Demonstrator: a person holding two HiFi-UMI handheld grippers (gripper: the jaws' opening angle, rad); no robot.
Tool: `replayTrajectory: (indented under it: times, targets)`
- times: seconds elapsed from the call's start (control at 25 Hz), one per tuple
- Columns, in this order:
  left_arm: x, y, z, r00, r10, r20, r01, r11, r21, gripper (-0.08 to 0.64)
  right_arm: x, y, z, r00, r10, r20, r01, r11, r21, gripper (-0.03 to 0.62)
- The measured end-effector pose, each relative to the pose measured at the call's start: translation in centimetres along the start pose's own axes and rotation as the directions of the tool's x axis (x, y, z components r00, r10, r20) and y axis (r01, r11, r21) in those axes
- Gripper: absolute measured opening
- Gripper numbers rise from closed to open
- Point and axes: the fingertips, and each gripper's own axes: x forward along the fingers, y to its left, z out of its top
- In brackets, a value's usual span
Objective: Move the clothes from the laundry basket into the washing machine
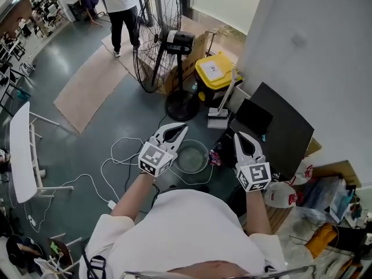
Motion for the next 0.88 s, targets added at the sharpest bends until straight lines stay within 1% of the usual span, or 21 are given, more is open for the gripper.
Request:
replayTrajectory:
  times: [0.2,0.52,0.88]
  targets:
    - [-0.5,-0.4,0.7,1.000,0.005,0.013,-0.005,1.000,-0.004,0.005,-0.8,0.2,0.3,1.000,-0.017,0.012,0.017,1.000,0.007,0.011]
    - [-0.2,-1.2,0.4,1.000,-0.004,0.017,0.004,1.000,-0.011,0.006,-1.7,-0.5,-0.1,0.999,-0.039,0.016,0.039,0.999,0.016,0.009]
    - [0.0,-1.7,0.5,1.000,-0.008,0.029,0.009,1.000,-0.024,0.005,-2.1,-0.4,0.2,0.999,-0.028,0.015,0.028,1.000,-0.002,0.009]
